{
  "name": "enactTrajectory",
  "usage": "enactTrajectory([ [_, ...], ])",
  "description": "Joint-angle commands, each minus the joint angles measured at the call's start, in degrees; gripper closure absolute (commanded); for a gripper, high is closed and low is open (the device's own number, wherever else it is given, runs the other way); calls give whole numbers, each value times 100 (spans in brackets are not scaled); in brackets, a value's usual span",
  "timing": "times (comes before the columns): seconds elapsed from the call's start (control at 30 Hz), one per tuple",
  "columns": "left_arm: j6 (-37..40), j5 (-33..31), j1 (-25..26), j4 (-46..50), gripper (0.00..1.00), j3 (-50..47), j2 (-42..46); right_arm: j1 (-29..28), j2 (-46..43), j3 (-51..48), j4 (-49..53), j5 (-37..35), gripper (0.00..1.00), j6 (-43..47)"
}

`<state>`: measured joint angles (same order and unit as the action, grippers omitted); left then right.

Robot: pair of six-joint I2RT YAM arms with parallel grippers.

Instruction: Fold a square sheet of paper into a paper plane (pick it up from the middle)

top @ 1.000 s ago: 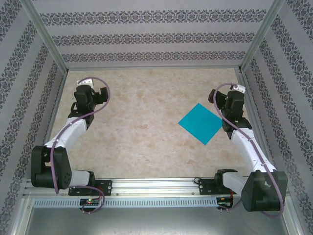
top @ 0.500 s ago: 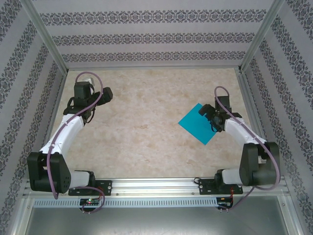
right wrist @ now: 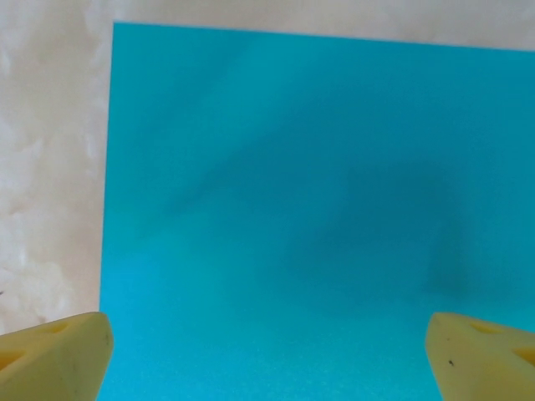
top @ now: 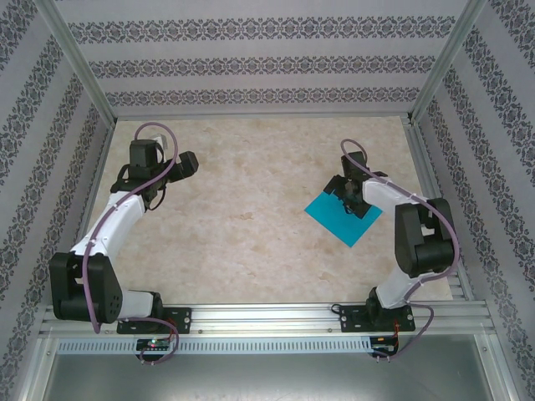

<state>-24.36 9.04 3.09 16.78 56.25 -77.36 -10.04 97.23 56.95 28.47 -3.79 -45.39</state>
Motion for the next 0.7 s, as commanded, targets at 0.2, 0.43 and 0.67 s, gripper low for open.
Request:
enactTrajectory([
  [0.2, -52, 39, 51, 186, 0, 211, -165, -760, 782, 475, 10, 123, 4, -225],
  [0.43, -77, 69, 51, 217, 0, 243, -214, -1976, 1651, 1223, -11, 456, 4, 95],
  [0.67, -126, 123, 50, 264, 0, 247, -242, -2995, 2159, 2297, 615, 289, 7, 1332],
])
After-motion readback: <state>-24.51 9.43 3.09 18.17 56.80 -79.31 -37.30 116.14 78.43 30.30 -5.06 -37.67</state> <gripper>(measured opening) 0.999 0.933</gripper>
